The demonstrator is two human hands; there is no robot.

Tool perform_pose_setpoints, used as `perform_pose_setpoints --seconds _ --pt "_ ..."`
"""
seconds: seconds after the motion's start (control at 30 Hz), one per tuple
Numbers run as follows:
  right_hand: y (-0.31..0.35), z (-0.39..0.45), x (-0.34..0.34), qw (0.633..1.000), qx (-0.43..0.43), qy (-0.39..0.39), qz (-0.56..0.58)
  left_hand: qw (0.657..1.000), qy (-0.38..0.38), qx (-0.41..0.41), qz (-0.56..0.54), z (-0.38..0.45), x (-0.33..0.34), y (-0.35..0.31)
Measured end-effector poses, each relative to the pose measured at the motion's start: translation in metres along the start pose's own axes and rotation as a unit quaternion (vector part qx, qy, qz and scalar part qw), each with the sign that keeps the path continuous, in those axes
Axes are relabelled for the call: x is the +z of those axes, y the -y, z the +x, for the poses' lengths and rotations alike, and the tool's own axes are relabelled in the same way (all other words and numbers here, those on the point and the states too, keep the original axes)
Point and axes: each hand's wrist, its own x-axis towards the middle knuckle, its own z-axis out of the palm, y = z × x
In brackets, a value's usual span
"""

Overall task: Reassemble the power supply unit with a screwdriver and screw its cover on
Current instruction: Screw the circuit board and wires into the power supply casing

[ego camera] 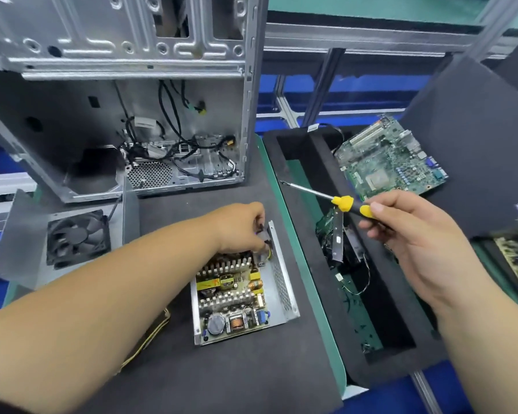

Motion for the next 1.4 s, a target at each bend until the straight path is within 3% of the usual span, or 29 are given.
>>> perform_pose_setpoints --seconds 0.17,0.37,0.53,0.73,1.0,1.4 --pt "0.0 0.0 0.004 1.0 0.007 -0.012 -0.003 0.998 0.063 -0.002 -0.017 0.001 -0.001 0.007" --pt "-0.003 0.003 0.01 1.0 0.015 -0.008 -0.025 0.996 0.063 0.011 -0.057 0.003 0.001 0.004" --pt "-0.002 0.006 0.011 0.999 0.003 0.004 -0.053 0.999 0.035 -0.019 -0.009 0.009 0.002 0.001" --pt "0.003 0.004 0.017 0.993 -0.011 -0.002 -0.117 0.998 0.055 -0.021 0.015 0.013 0.003 -0.003" --pt "0.018 -0.005 0.039 0.971 -0.072 0.042 -0.223 0.996 0.065 -0.011 0.057 0.014 -0.002 -0.01" --pt "0.013 -0.007 0.065 0.904 -0.097 0.08 -0.409 0.997 0.066 0.001 0.041 0.019 0.003 -0.005"
